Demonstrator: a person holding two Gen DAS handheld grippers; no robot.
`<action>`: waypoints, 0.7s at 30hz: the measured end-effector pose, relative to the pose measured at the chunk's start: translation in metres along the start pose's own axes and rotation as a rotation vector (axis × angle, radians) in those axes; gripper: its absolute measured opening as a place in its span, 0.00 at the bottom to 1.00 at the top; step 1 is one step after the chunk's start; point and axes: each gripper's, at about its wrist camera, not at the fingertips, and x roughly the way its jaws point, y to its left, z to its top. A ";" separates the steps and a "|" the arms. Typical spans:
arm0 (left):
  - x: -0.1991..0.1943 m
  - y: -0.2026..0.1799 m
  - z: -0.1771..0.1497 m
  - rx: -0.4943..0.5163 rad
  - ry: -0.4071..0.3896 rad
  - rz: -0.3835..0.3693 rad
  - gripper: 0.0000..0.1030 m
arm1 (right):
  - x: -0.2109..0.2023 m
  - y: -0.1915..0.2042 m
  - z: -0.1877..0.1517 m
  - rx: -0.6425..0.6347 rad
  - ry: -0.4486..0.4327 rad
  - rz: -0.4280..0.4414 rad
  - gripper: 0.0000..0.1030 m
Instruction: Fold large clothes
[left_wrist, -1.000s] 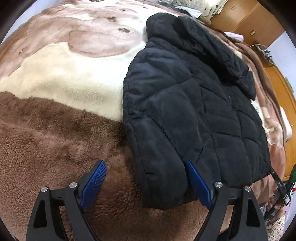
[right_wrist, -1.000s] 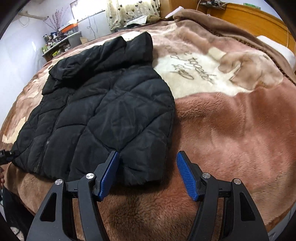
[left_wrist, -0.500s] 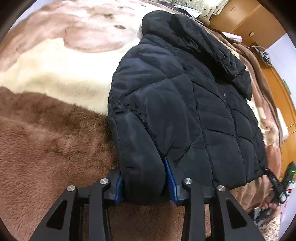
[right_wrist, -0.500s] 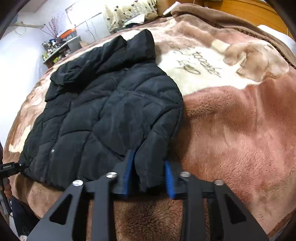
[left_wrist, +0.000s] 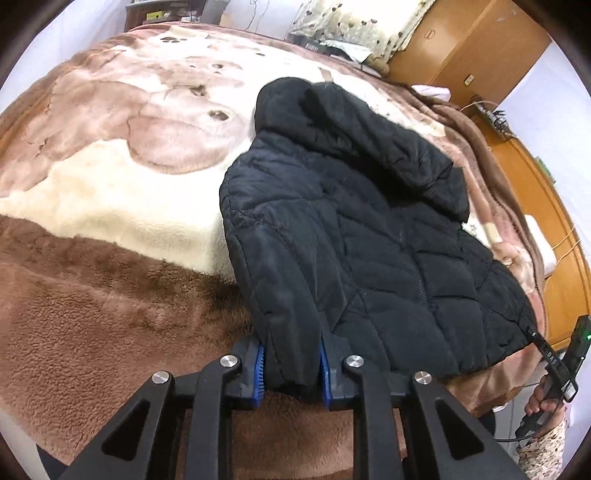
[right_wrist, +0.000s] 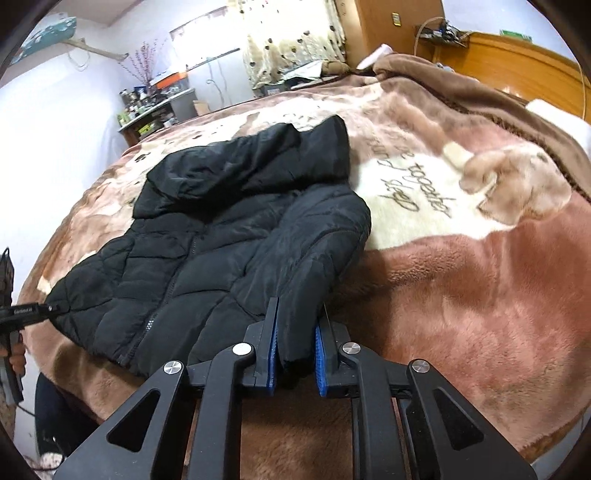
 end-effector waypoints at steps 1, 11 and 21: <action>-0.004 0.001 0.000 -0.004 0.000 -0.011 0.22 | -0.005 0.002 0.000 -0.005 -0.005 0.003 0.15; -0.054 0.011 -0.006 -0.013 -0.025 -0.069 0.21 | -0.057 0.010 -0.012 -0.012 -0.038 0.052 0.15; -0.081 0.004 -0.016 -0.024 -0.017 -0.111 0.21 | -0.076 0.000 -0.003 0.049 -0.029 0.081 0.15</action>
